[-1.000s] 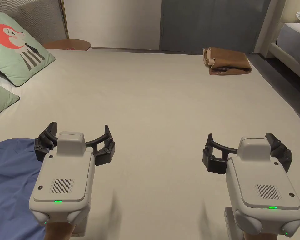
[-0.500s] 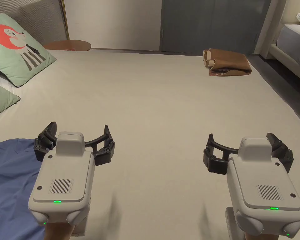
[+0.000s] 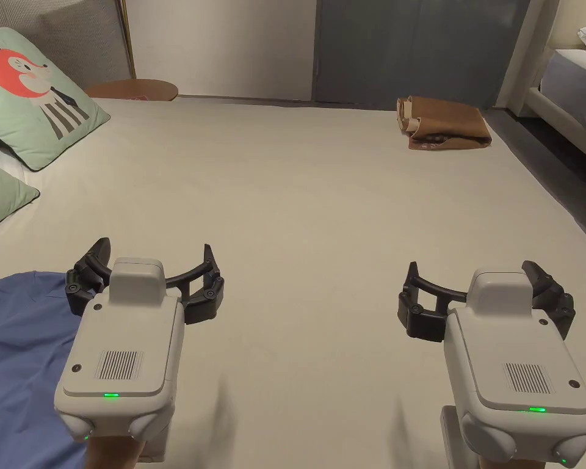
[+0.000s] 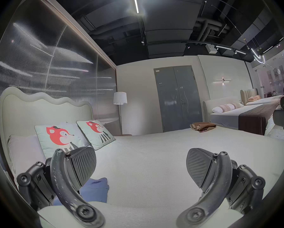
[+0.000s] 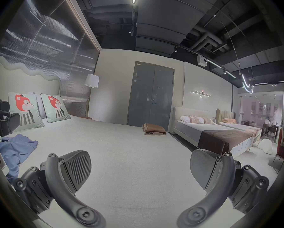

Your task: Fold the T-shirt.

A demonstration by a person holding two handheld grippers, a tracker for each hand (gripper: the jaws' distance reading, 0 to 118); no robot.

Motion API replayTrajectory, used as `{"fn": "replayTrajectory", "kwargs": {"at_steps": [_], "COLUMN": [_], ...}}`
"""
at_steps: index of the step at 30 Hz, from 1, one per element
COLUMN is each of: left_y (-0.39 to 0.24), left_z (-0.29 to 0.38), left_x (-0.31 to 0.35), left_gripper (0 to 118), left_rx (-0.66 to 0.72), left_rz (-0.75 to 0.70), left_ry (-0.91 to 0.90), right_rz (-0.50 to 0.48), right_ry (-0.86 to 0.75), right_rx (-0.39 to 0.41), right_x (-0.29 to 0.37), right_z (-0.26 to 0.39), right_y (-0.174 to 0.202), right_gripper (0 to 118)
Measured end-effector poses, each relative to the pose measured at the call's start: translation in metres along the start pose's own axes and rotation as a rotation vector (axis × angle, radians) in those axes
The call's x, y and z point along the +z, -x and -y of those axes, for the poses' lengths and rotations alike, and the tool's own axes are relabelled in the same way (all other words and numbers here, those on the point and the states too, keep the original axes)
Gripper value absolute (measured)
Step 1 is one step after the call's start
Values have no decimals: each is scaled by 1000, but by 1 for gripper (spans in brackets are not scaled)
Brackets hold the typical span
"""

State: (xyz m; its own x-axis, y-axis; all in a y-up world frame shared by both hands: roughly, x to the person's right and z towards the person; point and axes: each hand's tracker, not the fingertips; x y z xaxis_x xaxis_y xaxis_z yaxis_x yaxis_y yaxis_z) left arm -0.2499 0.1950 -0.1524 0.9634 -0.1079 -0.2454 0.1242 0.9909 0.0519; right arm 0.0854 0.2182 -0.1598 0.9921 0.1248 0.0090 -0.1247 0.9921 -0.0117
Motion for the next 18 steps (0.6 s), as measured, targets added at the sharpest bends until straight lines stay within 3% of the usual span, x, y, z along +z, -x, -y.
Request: {"fn": "replayTrajectory", "kwargs": {"at_steps": [18], "left_y": [-1], "left_z": [-3], "left_x": [1], "left_gripper": [109], "left_rx": [-3], "left_rz": [-1], "left_ry": [-4], "right_rz": [0], "right_ry": [-5], "right_rx": [1], "right_x": [0], "right_z": [-1], "right_y": [-1], "right_gripper": [118]}}
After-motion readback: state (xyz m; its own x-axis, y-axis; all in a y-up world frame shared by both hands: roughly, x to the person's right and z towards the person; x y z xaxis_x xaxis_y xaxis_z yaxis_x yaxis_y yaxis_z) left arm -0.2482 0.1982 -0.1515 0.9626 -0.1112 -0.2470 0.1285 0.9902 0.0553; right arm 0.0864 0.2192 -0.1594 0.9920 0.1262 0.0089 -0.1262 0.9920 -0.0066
